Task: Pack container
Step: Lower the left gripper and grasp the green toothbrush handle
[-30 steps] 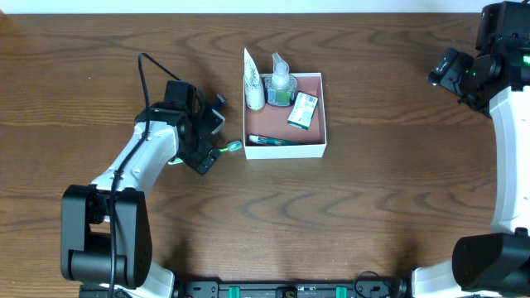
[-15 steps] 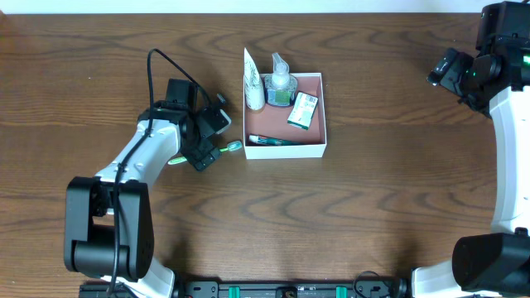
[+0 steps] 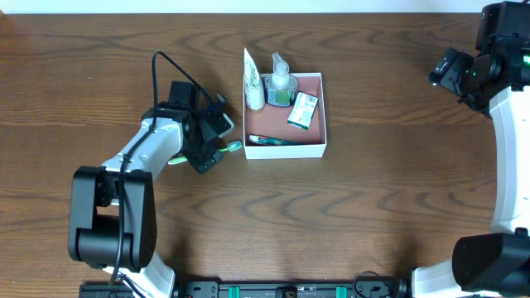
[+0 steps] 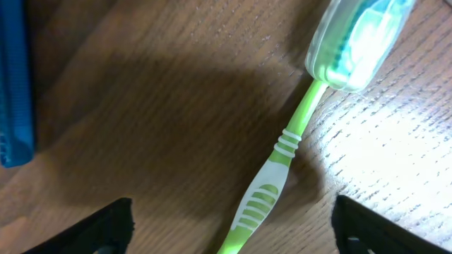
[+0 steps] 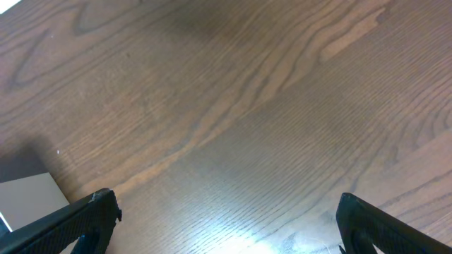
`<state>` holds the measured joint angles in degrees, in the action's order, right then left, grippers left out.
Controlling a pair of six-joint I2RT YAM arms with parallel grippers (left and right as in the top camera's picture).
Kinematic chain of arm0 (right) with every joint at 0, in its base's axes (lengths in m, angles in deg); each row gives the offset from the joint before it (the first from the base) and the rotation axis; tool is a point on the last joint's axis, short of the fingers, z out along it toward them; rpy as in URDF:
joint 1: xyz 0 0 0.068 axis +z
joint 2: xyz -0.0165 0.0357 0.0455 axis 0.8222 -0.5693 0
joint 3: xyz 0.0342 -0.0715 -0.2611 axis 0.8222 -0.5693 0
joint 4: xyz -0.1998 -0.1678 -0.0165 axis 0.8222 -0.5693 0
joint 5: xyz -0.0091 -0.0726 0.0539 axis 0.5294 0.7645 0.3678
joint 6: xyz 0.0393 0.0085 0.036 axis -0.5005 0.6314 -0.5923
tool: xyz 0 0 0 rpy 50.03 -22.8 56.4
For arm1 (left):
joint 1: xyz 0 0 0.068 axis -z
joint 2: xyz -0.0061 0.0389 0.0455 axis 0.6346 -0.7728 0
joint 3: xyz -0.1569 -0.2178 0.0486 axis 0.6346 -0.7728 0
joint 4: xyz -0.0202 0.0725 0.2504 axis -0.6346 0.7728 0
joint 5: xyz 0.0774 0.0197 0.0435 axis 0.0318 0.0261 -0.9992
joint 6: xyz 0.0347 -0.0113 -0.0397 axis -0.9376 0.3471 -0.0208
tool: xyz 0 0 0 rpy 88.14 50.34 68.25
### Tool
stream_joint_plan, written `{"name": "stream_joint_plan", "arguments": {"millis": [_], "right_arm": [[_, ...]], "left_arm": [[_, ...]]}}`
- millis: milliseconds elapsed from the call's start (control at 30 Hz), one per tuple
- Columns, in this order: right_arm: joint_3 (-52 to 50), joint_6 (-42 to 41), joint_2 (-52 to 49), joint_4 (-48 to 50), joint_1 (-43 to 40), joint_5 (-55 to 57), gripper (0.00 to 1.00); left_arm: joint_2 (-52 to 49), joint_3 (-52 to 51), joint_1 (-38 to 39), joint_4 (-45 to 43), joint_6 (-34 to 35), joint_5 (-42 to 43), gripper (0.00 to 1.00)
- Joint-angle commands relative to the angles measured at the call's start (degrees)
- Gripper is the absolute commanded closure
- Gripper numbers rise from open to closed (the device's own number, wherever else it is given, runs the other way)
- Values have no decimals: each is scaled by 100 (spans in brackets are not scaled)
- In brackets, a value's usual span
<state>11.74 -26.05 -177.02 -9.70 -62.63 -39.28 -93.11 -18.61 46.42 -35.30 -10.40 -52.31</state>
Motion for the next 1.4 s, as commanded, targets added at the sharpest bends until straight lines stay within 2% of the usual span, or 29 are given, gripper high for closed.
{"name": "stream_joint_plan", "arguments": {"millis": [0,100,167,533,567,633,667,700,733,1100,1167,1267,1367], "right_arm": [[9,-59,-2,-7,-22,20,1],[9,-59,-2,-7,-22,22,1],[9,-59,-2,-7,-22,20,1],[7,-59,-2,-4,-22,20,1],[7,-59,-2,-7,-22,20,1],[7,-59,-2,-7,-20,20,1],[9,-59,-2,-7,-15,20,1],[9,-59,-2,-7,-15,20,1],[9,-59,-2,-7,-15,20,1],[9,-59,-2,-7,-15,20,1],[9,-59,-2,-7,-15,20,1],[9,-59,-2,-4,-15,20,1],[7,-59,-2,-7,-15,20,1]], "left_arm": [[-46,-50,0,33,-42,79,18],[-46,-52,0,37,-42,81,32],[-46,-74,0,37,-42,109,39],[-308,-186,7,61,-39,273,41],[-330,-186,7,63,-39,273,44],[-343,-186,7,63,-39,275,63],[-345,-186,7,61,-37,275,80],[-345,-186,7,61,-35,275,90],[-343,-186,7,63,-26,275,94],[-343,-186,0,-146,1283,256,94],[-337,-179,-7,-256,1716,245,94],[-332,-136,-57,-363,2940,247,94],[-330,-70,-160,-367,3856,247,94]]}}
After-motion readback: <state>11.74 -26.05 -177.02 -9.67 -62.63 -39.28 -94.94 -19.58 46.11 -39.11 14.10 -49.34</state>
